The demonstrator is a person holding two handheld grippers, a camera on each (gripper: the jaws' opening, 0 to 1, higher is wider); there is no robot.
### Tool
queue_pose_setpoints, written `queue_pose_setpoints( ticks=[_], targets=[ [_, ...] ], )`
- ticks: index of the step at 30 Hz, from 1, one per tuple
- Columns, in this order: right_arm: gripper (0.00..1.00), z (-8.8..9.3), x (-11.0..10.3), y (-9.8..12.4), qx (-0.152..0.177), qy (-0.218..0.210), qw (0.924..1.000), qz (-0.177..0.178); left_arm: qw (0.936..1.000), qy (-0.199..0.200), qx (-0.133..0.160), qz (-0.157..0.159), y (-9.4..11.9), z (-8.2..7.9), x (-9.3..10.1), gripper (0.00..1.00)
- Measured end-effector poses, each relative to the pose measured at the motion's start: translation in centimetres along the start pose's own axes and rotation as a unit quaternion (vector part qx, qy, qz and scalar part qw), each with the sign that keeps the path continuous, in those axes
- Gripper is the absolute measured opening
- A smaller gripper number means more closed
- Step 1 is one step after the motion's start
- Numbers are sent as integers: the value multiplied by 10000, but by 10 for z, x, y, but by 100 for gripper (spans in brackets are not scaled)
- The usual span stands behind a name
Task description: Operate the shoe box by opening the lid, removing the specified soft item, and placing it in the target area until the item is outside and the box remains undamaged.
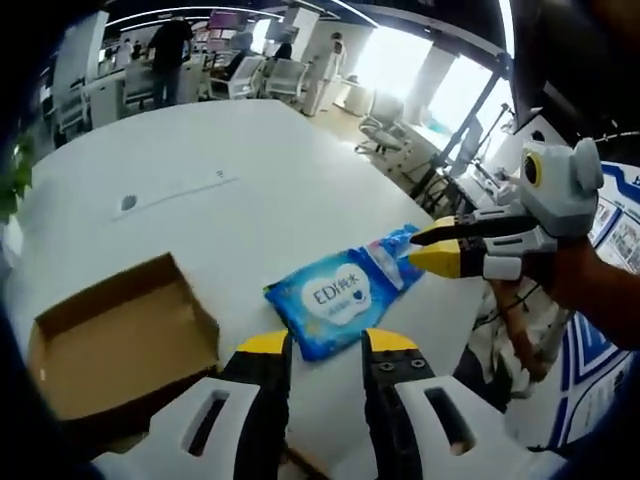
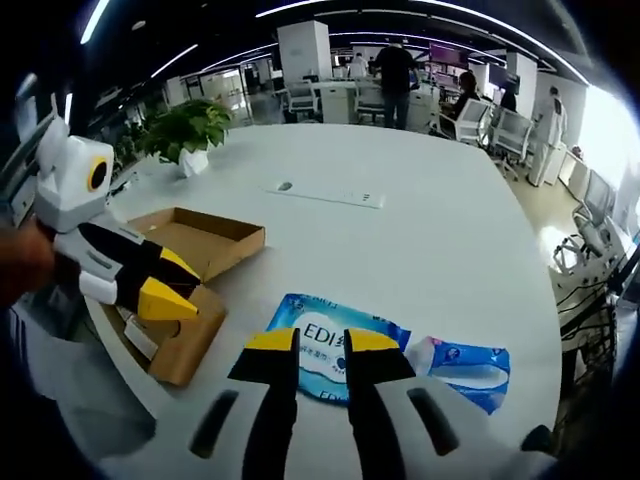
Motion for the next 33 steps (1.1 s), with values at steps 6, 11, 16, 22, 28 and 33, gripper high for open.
queue_pose_setpoints(
  ticks=[6, 11, 16, 22, 28, 33],
  targets=[
    [16, -5, -33, -10, -12, 132, 9997, -185, 9998, 163, 34, -115, 21, 16, -21, 27],
    [15, -10, -63, -20, -42, 238, 9990, -364, 9995, 233, 27, -227, 38, 29, -39, 27],
    [14, -11, -97, -32, -98, 385, 9977, -545, 9988, 344, -12, -352, 56, 46, -63, 27],
    [13, -11, -129, -47, -156, 509, 9960, -722, 9976, 499, -1, -478, 72, 61, -86, 27],
    [12, -15, -158, -61, -222, 617, 9937, -908, 9962, 670, 2, -554, 87, 73, -107, 26],
    [12, -17, -177, -74, -285, 715, 9915, -1045, 9949, 774, 9, -652, 96, 82, -126, 27]
  ],
)
Point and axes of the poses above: the point that each gripper's makers call its tool centre point, and the gripper's own axes: y roughly backward along the fingers, x roughly to its right, z roughly out of its underside, the point moved 2 cm from there along y, roughly backward along the fingers, and after that the axes turned 9 degrees about -z, right-handed, at the moved point
